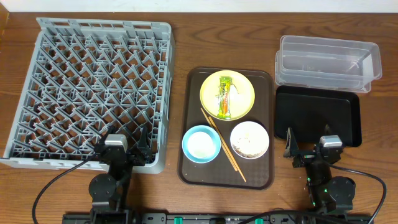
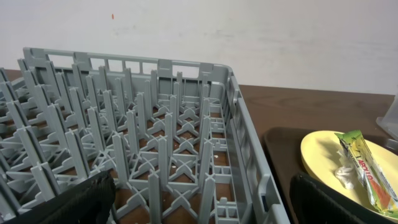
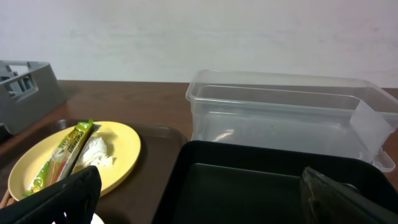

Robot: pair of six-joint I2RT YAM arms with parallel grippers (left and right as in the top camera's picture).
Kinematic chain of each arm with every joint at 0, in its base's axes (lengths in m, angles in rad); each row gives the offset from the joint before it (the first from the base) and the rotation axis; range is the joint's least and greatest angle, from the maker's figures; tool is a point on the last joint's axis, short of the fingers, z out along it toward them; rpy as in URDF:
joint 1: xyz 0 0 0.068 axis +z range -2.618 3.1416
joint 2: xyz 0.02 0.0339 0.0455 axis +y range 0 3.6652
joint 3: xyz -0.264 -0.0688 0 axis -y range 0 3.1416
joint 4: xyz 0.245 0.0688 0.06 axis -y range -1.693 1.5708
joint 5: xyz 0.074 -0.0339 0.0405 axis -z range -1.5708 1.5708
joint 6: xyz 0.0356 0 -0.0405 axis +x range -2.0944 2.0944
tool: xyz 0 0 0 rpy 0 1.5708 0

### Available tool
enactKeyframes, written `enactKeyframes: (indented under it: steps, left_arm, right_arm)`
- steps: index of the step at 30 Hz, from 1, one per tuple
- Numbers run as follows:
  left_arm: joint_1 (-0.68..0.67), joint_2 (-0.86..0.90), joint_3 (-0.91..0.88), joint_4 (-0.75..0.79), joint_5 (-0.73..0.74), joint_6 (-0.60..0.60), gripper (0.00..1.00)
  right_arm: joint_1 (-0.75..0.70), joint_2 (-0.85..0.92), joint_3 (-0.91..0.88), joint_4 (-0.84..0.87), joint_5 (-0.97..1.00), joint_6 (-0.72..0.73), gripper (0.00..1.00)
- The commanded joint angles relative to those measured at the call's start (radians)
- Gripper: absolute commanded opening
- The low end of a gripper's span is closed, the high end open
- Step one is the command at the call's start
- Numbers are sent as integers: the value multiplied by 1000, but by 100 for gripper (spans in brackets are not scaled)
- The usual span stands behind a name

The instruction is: Sort waste into correct bins and load items into the dishwasher

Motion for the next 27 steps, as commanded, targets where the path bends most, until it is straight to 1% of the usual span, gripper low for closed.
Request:
enactKeyframes:
  steps: [1,20,23,24,27]
  left_arm:
    - [-5,0,-14,-37,18,6,91]
    - [-5,6,-14,-37,18,6,91]
    - [-5,6,-14,-37,18,6,91]
    - [-5,6,-14,-37,11,6,91]
    - [-5,7,-14,-38,-8,5,91]
  right_arm:
    - [12,-2,-2,-4,3,-4,99]
    - [12,-2,-2,-4,3,-4,99]
    - [12,-2,-2,16,3,-5,99]
    - [12,-2,-2,-7,3,-4,99]
    - [12,0,-2,-4,13,-5,99]
